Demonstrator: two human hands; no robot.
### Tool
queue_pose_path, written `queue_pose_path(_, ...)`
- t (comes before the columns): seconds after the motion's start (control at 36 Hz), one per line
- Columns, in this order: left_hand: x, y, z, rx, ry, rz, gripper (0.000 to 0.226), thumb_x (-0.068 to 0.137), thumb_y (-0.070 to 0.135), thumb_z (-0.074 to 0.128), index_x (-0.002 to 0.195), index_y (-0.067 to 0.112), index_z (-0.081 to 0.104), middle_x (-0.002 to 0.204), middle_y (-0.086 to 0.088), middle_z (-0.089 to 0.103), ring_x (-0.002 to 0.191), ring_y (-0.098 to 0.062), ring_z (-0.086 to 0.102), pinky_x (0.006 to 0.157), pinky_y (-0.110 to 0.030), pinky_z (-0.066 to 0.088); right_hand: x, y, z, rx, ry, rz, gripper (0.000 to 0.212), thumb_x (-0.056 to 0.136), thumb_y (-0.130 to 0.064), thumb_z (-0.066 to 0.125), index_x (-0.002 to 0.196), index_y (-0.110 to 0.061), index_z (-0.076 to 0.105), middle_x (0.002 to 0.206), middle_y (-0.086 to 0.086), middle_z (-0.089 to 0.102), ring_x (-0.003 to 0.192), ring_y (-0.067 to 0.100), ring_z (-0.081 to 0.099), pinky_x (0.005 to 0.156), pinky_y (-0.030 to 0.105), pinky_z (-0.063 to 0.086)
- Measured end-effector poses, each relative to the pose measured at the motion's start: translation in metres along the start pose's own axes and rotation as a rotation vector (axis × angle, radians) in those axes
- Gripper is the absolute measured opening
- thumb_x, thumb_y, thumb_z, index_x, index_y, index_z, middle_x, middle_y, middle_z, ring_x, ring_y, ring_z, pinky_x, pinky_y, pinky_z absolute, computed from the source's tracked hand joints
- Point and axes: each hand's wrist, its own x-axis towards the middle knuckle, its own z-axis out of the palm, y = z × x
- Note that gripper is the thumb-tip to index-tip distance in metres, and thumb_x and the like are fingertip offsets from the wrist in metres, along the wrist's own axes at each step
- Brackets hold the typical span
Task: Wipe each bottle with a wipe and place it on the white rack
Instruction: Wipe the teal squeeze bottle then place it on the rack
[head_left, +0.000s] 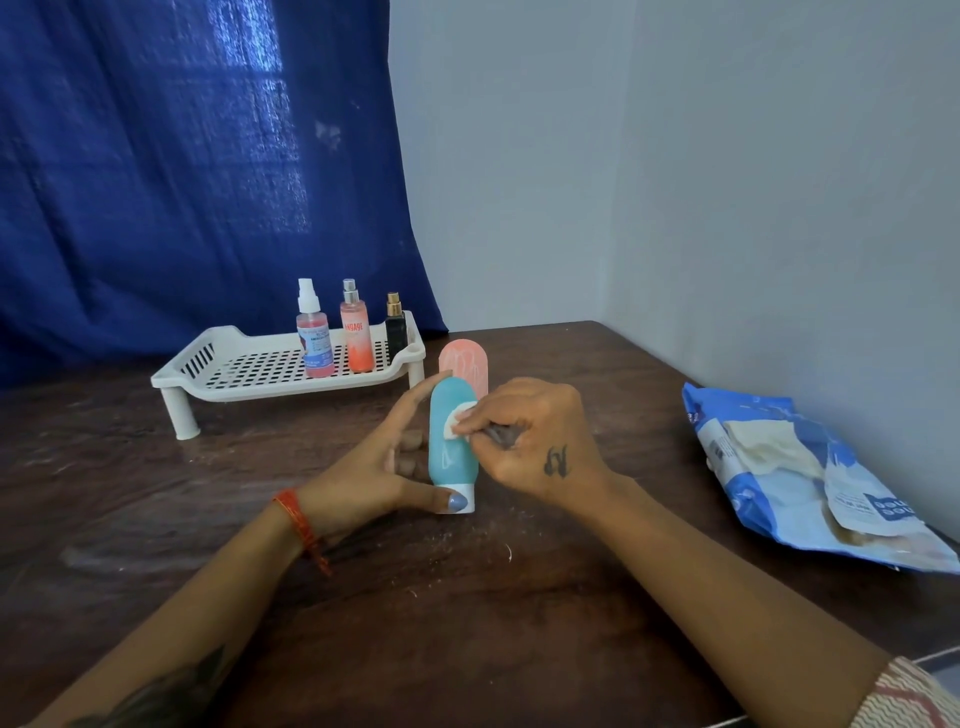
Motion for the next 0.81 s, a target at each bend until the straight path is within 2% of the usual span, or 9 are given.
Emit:
queue_pose_path(0.14,0.0001,-0.0003,0.0,0.008,0.013,0.001,0.105,0.061,0.0,0.079,0.134,0.054,0.024,0.129,-0.009,0.058,0.11,-0.023,0.063,0.091,-0.039,0.053,0.0006,-0.0017,0.0022,0.074,-0.026,0.017,0.018,0.078,-0.02,0.069,0.092,-0.01,0.074,0.094,0.003,0.073,0.087,0.008,0.067,0.082,0.02,0.054)
queue_pose_path(0.25,0.0001,0.0006,0.0001,0.016,0.011,-0.008,0.109,0.065,-0.005,0.079,0.14,0.049,0.02,0.13,-0.005,0.057,0.111,-0.023,0.063,0.093,-0.041,0.052,0.0019,-0.0036,0.0,0.181,-0.096,0.036,0.014,0.076,-0.015,0.07,0.086,-0.007,0.075,0.089,0.004,0.073,0.083,0.009,0.068,0.08,0.021,0.055)
queue_pose_path(0.33,0.0004,0.0007,-0.0005,0.013,-0.002,-0.02,0.109,0.068,-0.008,0.076,0.141,0.048,0.018,0.132,-0.008,0.056,0.112,-0.025,0.062,0.095,-0.043,0.051,0.0022,-0.0024,-0.0017,0.219,-0.131,0.048,0.017,0.075,-0.02,0.064,0.08,-0.007,0.075,0.083,0.004,0.073,0.077,0.008,0.067,0.076,0.022,0.056)
queue_pose_path(0.5,0.0013,-0.0021,-0.0013,0.021,0.003,-0.016,0.11,0.063,0.003,0.08,0.141,0.051,0.017,0.135,-0.009,0.053,0.115,-0.025,0.06,0.099,-0.047,0.048,0.0006,0.0048,-0.0021,0.112,-0.095,0.059,0.007,0.071,-0.009,0.07,0.076,-0.007,0.075,0.079,0.002,0.073,0.072,0.007,0.066,0.068,0.018,0.055)
queue_pose_path(0.61,0.0012,-0.002,-0.0019,0.015,0.0,-0.023,0.113,0.058,0.013,0.083,0.14,0.052,0.017,0.137,-0.007,0.052,0.116,-0.024,0.059,0.099,-0.046,0.048,-0.0002,0.0043,-0.0006,0.08,-0.067,0.062,0.012,0.075,-0.015,0.07,0.084,-0.009,0.075,0.086,0.002,0.073,0.079,0.006,0.066,0.073,0.014,0.053)
queue_pose_path(0.67,0.0007,-0.0016,-0.0019,0.015,0.001,-0.022,0.112,0.06,0.01,0.083,0.14,0.052,0.017,0.136,-0.007,0.052,0.116,-0.024,0.06,0.098,-0.045,0.048,0.0003,0.0024,0.0001,0.098,-0.079,0.056,0.013,0.076,-0.015,0.071,0.087,-0.009,0.075,0.088,0.002,0.073,0.08,0.006,0.065,0.074,0.012,0.052)
queue_pose_path(0.81,-0.0004,-0.0008,-0.0012,0.005,-0.008,-0.008,0.11,0.063,0.003,0.08,0.14,0.051,0.018,0.132,-0.011,0.056,0.113,-0.026,0.062,0.094,-0.043,0.051,0.0018,-0.0019,0.0001,0.164,-0.145,0.007,0.011,0.073,-0.011,0.07,0.082,-0.007,0.075,0.083,0.004,0.073,0.077,0.008,0.066,0.073,0.022,0.055)
